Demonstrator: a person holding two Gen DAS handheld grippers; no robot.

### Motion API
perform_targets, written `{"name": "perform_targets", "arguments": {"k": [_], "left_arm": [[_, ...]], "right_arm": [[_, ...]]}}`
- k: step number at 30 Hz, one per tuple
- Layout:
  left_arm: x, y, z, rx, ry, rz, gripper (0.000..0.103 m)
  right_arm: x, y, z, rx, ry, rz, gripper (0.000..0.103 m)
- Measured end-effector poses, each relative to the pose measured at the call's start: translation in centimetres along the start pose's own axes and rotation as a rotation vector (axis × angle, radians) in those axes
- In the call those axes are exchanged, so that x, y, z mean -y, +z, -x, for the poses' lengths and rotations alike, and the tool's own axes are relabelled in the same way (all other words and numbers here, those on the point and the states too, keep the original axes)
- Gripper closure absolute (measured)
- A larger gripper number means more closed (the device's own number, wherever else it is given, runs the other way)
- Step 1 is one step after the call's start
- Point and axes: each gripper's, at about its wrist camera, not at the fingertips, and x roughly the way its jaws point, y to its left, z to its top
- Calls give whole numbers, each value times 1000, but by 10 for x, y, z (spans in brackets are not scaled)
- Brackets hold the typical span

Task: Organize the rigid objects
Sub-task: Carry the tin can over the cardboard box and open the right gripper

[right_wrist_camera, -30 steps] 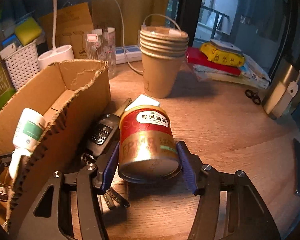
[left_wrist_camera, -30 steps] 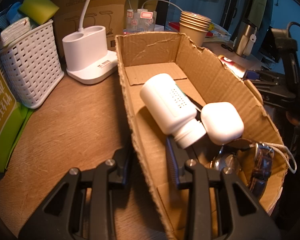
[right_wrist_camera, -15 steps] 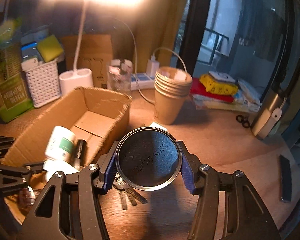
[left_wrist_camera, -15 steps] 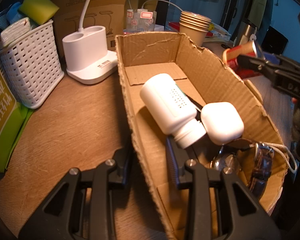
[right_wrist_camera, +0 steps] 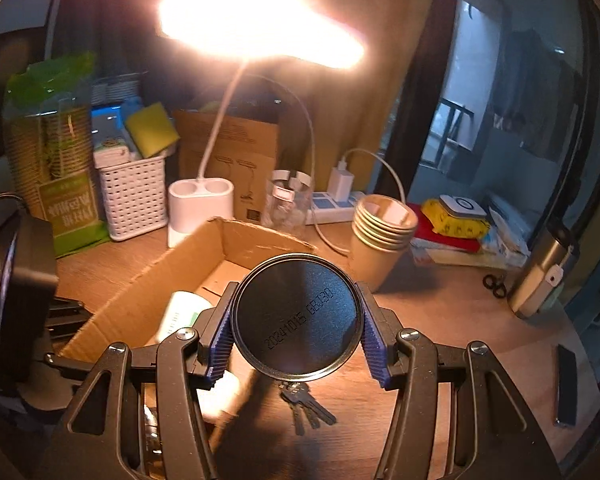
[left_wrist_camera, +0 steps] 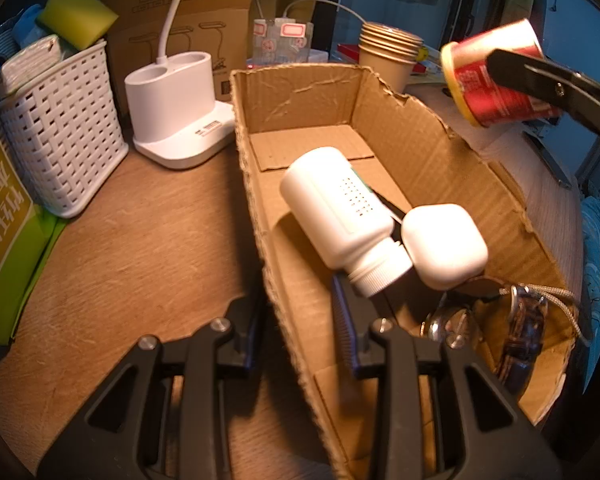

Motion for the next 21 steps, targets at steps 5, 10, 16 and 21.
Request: {"name": "perform_targets", "arguments": {"k": [5, 10, 16, 21], "left_arm": [[0, 0, 0, 0, 0, 0, 70], [0, 0, 0, 0, 0, 0, 70], [0, 0, 0, 0, 0, 0, 70], [0, 0, 0, 0, -1, 0, 70]], "right_arm": [[-11, 3, -5, 0, 15, 21, 45], [-18, 4, -14, -6, 37, 33, 45], [-24, 0, -34, -43, 58, 49, 45], [-28, -4, -51, -72, 36, 75, 45]]}}
